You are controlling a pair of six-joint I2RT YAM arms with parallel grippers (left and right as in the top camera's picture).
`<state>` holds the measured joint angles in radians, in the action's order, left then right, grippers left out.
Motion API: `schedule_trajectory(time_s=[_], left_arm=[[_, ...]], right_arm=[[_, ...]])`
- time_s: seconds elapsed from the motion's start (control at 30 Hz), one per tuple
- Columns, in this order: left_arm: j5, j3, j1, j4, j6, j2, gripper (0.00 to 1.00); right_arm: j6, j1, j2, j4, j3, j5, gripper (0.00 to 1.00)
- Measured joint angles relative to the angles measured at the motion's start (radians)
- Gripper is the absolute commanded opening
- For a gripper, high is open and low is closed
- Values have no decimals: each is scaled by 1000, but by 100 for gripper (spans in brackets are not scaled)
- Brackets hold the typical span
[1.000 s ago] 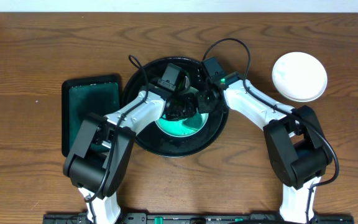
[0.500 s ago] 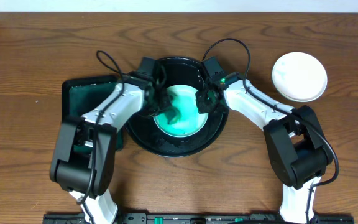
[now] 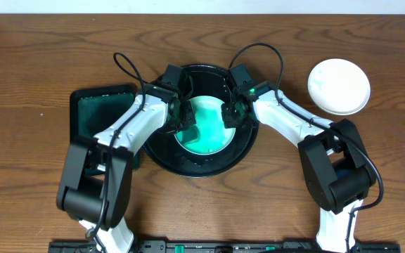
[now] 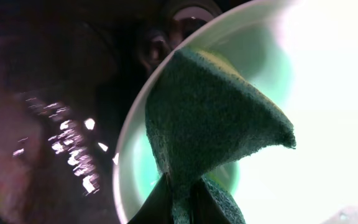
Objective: Clean dirty plates on tray and stack at the side
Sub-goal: 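Return the sponge to the black sponge tray with the left gripper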
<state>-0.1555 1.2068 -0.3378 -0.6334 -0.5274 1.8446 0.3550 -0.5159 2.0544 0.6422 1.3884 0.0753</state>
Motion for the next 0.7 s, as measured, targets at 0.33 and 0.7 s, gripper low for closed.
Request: schedule_trajectory(time_s=[0.33,0.7], left_arm=[[181,0,57,-103,-4,-220,7],[271,0,378,-175,-1,-254,7]], right_arm=[[-3,0,0,-1,0,0,1],[-31,0,0,-1,0,0,1]])
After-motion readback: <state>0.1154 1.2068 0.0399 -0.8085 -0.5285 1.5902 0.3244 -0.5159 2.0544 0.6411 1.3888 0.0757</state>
